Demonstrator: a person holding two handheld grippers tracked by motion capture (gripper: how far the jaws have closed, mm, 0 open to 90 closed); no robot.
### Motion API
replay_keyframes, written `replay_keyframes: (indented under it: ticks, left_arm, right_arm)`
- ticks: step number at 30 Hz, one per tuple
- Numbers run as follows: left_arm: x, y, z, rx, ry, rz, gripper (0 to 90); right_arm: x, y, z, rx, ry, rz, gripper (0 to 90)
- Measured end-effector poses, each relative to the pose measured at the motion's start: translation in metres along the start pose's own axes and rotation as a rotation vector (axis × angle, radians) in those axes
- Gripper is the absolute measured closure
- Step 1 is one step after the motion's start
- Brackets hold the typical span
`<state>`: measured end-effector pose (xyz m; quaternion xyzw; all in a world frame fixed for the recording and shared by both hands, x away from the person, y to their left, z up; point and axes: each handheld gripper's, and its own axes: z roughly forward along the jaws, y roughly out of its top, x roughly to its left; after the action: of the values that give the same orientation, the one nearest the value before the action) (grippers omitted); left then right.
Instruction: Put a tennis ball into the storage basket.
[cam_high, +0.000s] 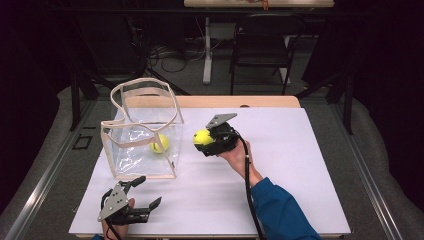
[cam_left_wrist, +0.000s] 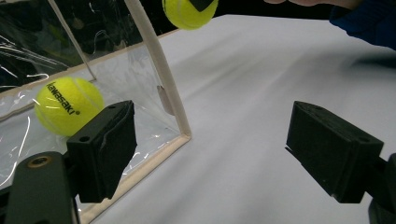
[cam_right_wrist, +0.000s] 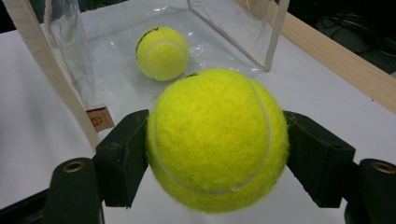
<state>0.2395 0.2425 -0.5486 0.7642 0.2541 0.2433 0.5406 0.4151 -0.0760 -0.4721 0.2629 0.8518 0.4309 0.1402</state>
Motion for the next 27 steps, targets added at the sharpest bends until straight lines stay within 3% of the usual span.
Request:
replay_keyframes:
  ticks: [27]
  left_arm:
    - [0.000, 0.000, 0.000, 0.001, 0.005, -0.004, 15.9]
  right_arm:
    - [-0.003, 0.019, -0.014, -0.036, -0.008, -0.017, 26.5]
